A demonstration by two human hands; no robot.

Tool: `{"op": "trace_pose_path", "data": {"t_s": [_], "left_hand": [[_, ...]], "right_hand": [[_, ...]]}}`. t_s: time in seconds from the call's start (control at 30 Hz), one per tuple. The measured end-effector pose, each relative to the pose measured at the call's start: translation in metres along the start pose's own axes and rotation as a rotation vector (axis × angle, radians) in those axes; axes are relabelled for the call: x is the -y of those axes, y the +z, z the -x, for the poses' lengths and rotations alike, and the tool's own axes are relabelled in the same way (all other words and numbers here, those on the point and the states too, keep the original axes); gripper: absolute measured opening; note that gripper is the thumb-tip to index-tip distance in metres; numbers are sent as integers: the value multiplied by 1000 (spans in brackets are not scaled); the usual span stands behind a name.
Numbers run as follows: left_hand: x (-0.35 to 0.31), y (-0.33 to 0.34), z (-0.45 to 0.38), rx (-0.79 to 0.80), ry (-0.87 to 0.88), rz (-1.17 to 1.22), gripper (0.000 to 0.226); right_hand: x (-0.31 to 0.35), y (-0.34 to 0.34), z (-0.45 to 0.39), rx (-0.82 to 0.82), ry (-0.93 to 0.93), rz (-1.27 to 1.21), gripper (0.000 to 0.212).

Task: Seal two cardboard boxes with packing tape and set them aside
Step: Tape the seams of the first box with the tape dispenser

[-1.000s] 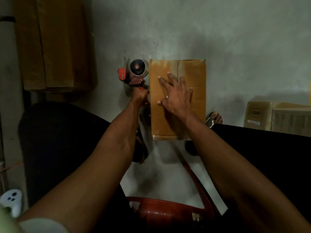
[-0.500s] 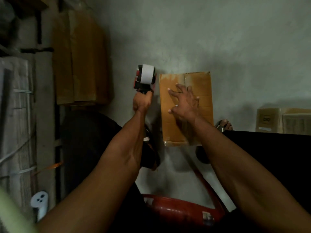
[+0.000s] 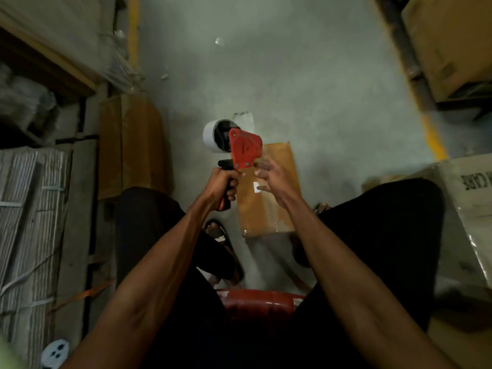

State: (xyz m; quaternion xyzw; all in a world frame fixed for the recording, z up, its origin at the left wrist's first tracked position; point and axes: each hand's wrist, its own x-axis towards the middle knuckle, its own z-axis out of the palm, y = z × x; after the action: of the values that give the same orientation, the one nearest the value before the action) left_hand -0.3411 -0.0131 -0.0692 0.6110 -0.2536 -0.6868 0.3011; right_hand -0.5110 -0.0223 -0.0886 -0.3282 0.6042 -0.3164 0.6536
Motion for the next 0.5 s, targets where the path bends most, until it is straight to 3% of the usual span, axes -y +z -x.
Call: {"op": "trace_pose_path", "data": {"t_s": [0.1, 0.2, 0.3, 0.43, 0.5], "left_hand": [[5, -5, 5, -11, -12, -32, 27], [12, -3, 10, 19, -41, -13, 31], [14, 5, 15, 69, -70, 2, 36], [15, 13, 17, 99, -69, -76, 34], [17, 16, 17, 115, -59, -111, 34]], "right_hand": [[-21, -16, 16, -50, 128, 70, 33], [-30, -17, 24, -134, 185, -2, 25], [-27, -12, 25, -115, 270, -200, 33], [-22, -15, 17, -62, 382, -390, 71], [-19, -17, 15, -64, 403, -403, 57]]}}
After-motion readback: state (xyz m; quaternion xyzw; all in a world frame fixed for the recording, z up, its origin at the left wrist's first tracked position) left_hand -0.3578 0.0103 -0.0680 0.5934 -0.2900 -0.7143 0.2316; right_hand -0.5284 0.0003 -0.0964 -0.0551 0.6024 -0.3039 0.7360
